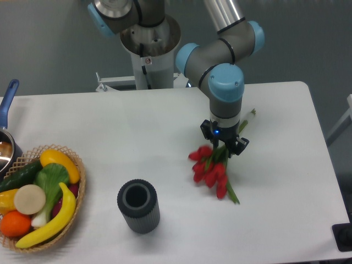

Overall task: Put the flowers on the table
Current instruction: 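Lower the held tulips onto the table surface, then open the gripper to release the tulip stems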

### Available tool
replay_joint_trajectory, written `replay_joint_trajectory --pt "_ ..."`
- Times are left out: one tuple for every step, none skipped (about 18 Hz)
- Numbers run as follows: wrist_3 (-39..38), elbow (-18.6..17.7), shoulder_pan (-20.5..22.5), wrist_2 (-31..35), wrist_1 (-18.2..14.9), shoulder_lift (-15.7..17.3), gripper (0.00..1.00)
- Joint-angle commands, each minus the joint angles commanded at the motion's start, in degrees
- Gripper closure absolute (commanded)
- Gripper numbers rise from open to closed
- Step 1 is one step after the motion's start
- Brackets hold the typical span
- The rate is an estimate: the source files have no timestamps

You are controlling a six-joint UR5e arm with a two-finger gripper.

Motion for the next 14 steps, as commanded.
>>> replay_joint_trajectory --pt "0.0 0.2 0.1 0.0 0.0 0.3 0.00" --pt "0.0 0.3 0.2 -0.2 0.0 0.4 0.00" --pt "0.1 0.5 0.3 -0.6 0.1 0.6 0.00" --pt "0.1 0.9 0.5 -1.2 0.1 1.1 0.00" --pt "0.0 1.8 0.6 -1.8 0.1 1.6 0.00" --pt "-0.3 3.4 0.5 -2.1 0.1 1.8 0.00" --pt "-0.6 5.4 0.2 -2.2 -0.3 2.0 0.00" --pt "-0.5 7.1 0.3 -2.5 -0.9 2.5 0.00" --pt "-0.6 8.1 0.6 -4.0 -1.0 2.7 0.00" --pt "-0.6 8.8 0.8 -5.9 -1.1 2.7 0.00" --pt "-0.4 9.1 1.1 -7.7 -1.1 2.7 0.00" --pt "-0.3 9.2 2.1 -9.6 -1.8 2.8 0.00" --pt "-0.1 9.3 2.8 -11.3 -3.0 3.3 0.00" --pt "0.0 9.6 3.6 -13.3 -4.6 4.5 0.00"
